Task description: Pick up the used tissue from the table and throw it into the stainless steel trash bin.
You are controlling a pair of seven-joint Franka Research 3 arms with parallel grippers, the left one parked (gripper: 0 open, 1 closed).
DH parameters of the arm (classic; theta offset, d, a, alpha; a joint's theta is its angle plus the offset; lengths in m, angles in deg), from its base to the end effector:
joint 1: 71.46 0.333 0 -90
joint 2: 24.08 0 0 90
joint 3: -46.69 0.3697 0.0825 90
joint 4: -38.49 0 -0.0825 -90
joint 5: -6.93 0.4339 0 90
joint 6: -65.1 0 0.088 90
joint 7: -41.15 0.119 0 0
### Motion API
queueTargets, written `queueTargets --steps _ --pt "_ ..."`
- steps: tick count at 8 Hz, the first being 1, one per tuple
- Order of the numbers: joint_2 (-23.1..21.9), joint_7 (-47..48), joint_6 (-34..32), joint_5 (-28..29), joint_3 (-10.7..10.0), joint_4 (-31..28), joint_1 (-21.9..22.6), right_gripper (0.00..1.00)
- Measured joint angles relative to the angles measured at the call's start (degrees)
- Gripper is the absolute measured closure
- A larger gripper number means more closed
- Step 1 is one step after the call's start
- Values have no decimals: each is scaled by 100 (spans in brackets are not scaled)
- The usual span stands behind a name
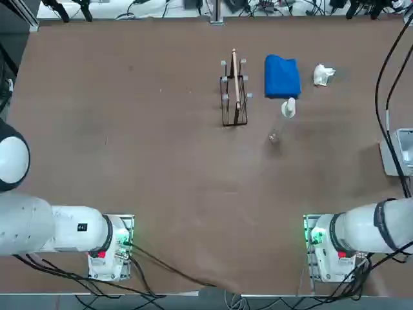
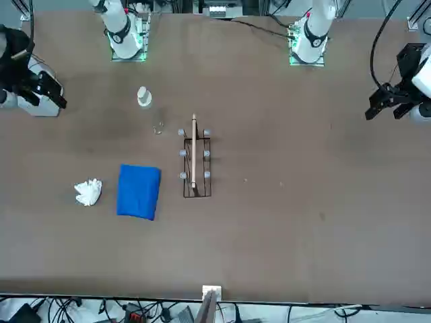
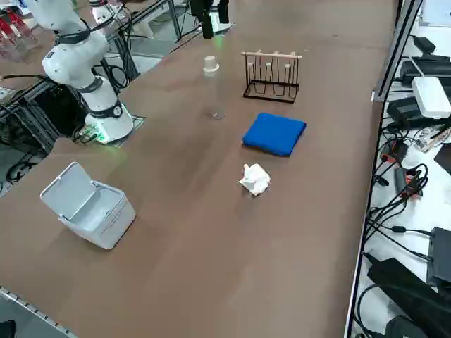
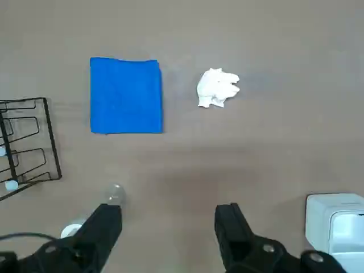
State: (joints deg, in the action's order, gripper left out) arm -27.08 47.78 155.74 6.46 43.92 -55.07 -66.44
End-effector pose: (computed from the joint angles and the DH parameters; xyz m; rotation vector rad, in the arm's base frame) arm 0.5855 0.0212 0.6659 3.1338 -0.1196 0.0028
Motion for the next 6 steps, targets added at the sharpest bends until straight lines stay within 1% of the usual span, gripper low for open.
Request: queueTargets --steps 4,5,6 --pt "51 -5 9 0 0 40 1 0" --pt "140 -5 53 -16 1 39 1 0" --pt "306 -5 247 -64 0 31 1 0"
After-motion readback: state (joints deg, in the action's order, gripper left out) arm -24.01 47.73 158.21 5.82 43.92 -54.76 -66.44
